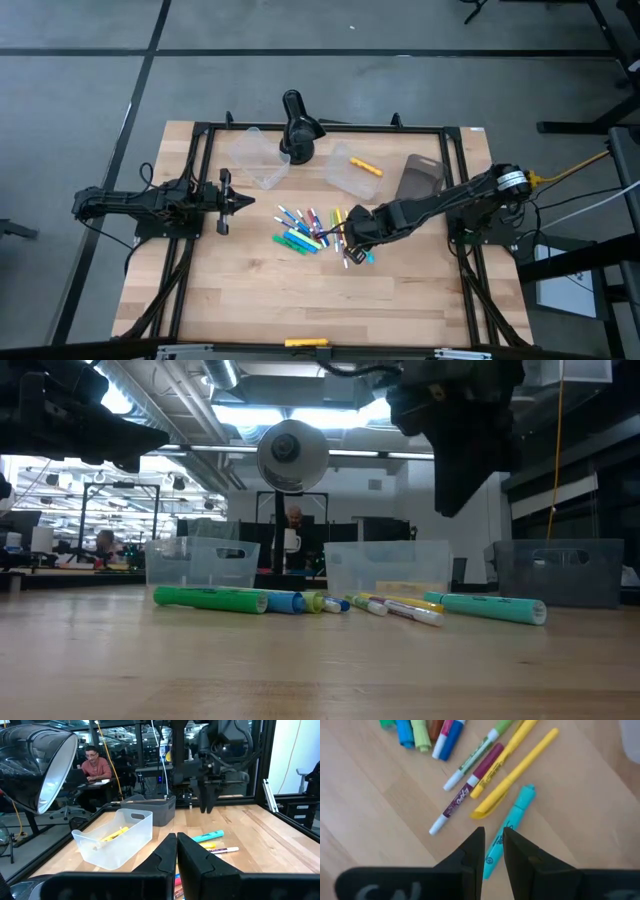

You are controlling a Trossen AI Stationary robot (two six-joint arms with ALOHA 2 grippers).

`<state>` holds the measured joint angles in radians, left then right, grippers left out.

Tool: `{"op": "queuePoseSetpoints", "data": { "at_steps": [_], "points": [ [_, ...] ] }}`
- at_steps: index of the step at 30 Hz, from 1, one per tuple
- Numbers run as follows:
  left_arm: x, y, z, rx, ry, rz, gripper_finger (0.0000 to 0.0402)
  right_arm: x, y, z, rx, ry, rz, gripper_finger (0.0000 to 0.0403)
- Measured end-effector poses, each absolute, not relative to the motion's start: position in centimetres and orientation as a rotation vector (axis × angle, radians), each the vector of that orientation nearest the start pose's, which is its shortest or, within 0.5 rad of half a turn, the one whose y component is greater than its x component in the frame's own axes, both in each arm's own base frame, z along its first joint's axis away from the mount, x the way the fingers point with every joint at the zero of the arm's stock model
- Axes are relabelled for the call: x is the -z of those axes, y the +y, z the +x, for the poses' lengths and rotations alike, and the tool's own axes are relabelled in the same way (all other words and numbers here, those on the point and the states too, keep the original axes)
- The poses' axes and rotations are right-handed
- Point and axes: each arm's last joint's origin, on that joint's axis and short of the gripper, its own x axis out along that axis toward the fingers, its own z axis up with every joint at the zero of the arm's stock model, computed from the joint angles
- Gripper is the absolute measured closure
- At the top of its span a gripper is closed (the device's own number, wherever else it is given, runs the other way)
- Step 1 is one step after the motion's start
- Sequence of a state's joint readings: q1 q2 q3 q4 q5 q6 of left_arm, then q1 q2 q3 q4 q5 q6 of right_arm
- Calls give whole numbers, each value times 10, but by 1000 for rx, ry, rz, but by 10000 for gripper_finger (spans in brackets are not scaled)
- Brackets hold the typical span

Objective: Pick & Place Markers
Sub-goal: Put the right yellow pen in the gray bin

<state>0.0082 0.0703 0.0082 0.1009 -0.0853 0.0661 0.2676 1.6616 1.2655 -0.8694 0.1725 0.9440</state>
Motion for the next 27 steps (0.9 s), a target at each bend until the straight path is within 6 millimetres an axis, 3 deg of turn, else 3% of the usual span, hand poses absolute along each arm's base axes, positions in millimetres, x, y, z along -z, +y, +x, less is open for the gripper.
{"op": "queuePoseSetpoints", "data": {
  "at_steps": [12,27],
  "points": [
    [-171,3,101,-95,-36,64,390,-211,85,320,529,1220,524,334],
    [-170,3,101,-95,-36,64,392,-173,86,314,548,1237,525,334]
  ]
}}
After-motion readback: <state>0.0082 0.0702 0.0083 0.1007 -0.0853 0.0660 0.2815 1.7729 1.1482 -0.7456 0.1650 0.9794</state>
